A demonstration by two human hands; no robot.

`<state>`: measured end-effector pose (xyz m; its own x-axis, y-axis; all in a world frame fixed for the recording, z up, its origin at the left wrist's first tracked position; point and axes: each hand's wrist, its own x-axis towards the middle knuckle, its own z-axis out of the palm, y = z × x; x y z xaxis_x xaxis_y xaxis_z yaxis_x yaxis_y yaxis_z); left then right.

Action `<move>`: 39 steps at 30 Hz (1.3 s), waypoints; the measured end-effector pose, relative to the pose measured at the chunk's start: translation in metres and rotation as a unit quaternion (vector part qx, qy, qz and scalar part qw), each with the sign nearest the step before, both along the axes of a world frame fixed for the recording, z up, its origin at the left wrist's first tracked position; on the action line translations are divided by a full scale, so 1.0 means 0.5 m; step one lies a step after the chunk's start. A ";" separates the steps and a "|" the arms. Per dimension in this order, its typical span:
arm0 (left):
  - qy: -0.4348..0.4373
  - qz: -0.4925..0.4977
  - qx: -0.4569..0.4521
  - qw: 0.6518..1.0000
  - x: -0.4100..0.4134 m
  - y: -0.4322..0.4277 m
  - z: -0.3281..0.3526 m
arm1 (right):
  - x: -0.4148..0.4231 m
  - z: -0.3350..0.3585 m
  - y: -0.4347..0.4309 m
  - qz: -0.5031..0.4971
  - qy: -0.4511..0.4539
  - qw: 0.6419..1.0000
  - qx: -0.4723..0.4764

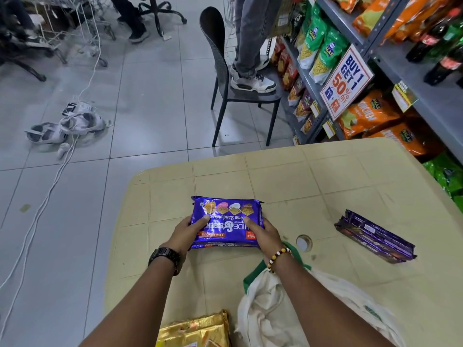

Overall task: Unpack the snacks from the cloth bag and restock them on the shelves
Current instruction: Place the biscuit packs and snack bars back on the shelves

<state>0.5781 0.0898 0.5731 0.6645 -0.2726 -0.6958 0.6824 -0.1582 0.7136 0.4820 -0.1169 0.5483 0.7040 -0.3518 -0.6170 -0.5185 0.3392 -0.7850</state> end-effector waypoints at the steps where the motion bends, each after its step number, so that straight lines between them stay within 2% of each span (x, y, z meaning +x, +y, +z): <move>1: 0.000 0.003 0.001 1.000 0.000 -0.001 0.003 | 0.001 0.003 -0.002 -0.006 0.004 1.000 0.003; 9: -0.048 -0.010 0.018 0.999 -0.011 -0.023 0.085 | -0.024 0.076 -0.035 -0.036 -0.021 0.999 0.008; 18: -0.139 -0.049 -0.006 0.989 -0.136 -0.144 0.329 | -0.165 0.314 -0.130 -0.082 -0.078 0.991 -0.072; 25: -0.199 -0.159 -0.025 0.967 -0.369 -0.330 0.520 | -0.472 0.516 -0.257 -0.173 -0.092 0.970 -0.141; 29: -0.211 -0.244 -0.037 0.946 -0.548 -0.456 0.603 | -0.707 0.620 -0.330 -0.245 -0.098 0.946 -0.189; 33: -0.248 -0.329 -0.070 0.908 -0.730 -0.587 0.672 | -0.950 0.717 -0.384 -0.324 -0.088 0.907 -0.256; 39: -0.281 -0.469 -0.134 0.827 -1.015 -0.777 0.790 | -1.302 0.877 -0.414 -0.418 -0.061 0.841 -0.338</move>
<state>0.0705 -0.2988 0.9680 0.2717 -0.9453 -0.1805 -0.1026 -0.2149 0.9712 -0.1690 -0.3240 0.9866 0.0806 -0.9966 -0.0195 -0.2229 0.0011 -0.9748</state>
